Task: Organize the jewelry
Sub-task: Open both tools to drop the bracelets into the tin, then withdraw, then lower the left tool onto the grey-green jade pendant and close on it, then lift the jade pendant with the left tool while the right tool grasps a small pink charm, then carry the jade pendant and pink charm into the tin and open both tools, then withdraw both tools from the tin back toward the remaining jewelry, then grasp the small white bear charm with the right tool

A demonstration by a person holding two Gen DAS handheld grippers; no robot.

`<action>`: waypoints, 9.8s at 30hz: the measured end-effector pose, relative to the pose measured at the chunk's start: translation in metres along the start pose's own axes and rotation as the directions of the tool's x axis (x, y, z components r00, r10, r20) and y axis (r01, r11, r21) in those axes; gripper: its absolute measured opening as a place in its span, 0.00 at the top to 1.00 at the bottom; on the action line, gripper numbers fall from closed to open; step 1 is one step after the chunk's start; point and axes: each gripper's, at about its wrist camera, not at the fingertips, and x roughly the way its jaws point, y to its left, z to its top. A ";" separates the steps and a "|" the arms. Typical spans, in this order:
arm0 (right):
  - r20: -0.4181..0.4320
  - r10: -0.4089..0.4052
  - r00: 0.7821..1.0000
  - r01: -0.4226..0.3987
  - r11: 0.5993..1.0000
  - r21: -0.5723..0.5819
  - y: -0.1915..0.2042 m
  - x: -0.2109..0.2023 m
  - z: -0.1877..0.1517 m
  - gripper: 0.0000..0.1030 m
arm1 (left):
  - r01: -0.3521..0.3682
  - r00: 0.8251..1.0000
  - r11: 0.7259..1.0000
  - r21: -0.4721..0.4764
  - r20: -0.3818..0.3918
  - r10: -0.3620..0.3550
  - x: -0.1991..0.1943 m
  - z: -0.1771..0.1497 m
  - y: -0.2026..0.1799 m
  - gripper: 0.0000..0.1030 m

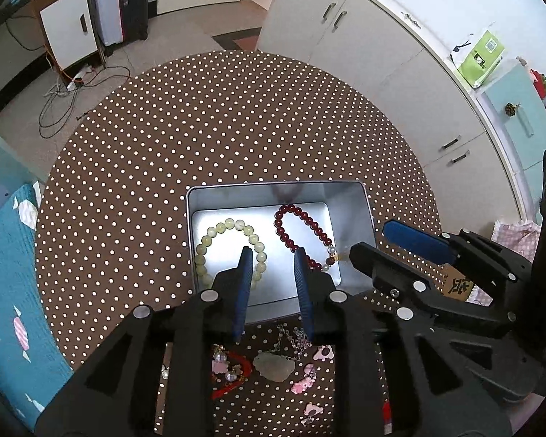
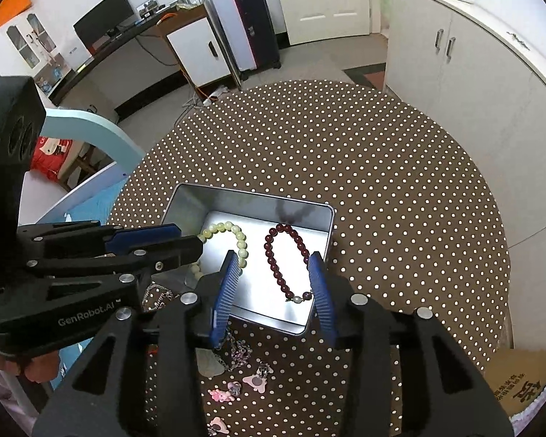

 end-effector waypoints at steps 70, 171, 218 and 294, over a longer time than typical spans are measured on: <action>-0.134 -0.086 0.987 0.122 0.949 0.292 -0.022 -0.010 -0.139 0.49 | 0.003 0.957 0.977 0.214 -0.283 0.059 0.065 -0.104 -0.050 0.88; -0.048 -0.079 0.996 0.084 0.992 0.096 0.017 0.009 -0.089 0.94 | -0.025 0.990 0.999 0.046 -0.135 0.031 -0.023 -0.087 0.003 0.74; 0.014 -0.091 0.996 0.088 0.985 0.152 -0.038 0.006 -0.012 0.48 | -0.064 0.992 0.996 -0.064 -0.114 0.057 0.020 -0.003 0.007 0.88; -0.100 -0.085 0.991 0.100 0.983 0.157 0.068 0.011 -0.201 0.89 | -0.121 0.978 0.987 0.107 -0.156 0.137 -0.034 -0.215 0.048 0.27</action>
